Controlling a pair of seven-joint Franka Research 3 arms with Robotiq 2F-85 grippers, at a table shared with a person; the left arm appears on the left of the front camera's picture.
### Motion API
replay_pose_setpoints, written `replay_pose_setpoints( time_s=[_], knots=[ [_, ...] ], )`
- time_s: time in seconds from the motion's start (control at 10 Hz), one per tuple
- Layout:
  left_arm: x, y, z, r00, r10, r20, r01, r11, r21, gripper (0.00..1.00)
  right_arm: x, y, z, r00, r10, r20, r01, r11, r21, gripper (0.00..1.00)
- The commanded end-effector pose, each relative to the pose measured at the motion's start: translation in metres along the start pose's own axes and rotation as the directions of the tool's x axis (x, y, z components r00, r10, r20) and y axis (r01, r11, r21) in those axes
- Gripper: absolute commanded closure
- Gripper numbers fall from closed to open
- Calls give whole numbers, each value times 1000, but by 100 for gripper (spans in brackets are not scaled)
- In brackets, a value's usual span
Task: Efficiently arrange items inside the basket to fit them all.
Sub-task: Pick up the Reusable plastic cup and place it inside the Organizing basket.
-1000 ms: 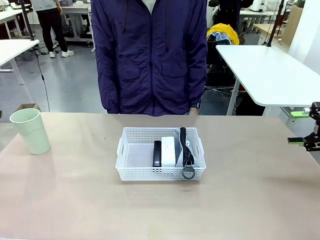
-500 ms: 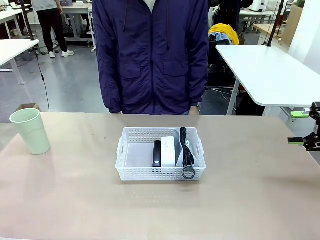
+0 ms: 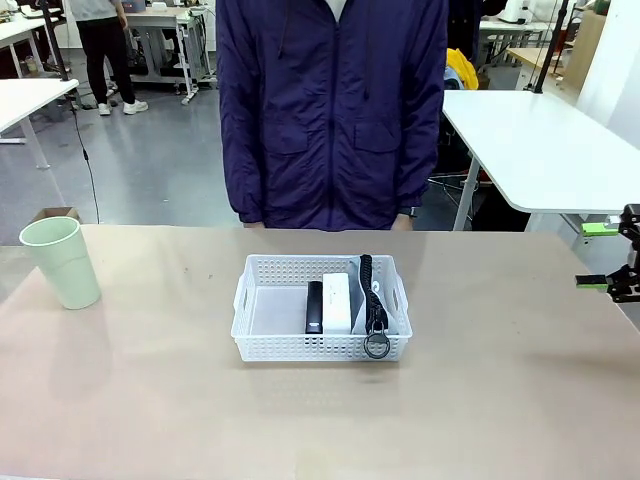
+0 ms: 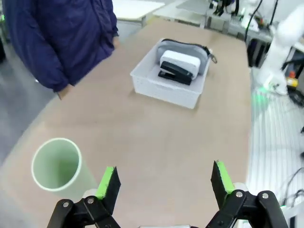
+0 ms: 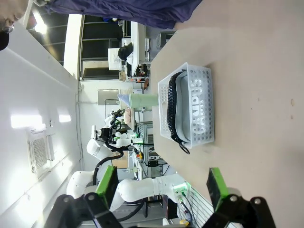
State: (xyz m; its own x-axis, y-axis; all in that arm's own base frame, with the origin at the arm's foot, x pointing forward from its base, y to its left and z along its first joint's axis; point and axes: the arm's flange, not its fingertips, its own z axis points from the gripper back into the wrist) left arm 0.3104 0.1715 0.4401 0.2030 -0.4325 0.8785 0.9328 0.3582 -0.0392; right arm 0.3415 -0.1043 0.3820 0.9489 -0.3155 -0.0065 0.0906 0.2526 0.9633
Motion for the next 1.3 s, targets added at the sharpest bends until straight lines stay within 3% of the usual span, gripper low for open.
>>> replay_pose_setpoints(
  time_s=[0.0,0.3,0.7,1.2],
  knots=[
    [-35,18,-6,985,-159,61,158,987,15,0,0,4,1,1000,3,2,-3,1000,12,0],
    [-73,46,-16,985,-150,-84,154,987,40,0,0,4,1,1000,3,2,-3,1000,12,0],
    [-104,104,-49,997,53,-49,-53,999,14,0,0,4,1,1000,3,2,-3,1000,12,0],
    [-133,144,-80,972,187,-141,-183,982,39,0,0,4,1,1000,3,2,-3,1000,12,0]
  ],
)
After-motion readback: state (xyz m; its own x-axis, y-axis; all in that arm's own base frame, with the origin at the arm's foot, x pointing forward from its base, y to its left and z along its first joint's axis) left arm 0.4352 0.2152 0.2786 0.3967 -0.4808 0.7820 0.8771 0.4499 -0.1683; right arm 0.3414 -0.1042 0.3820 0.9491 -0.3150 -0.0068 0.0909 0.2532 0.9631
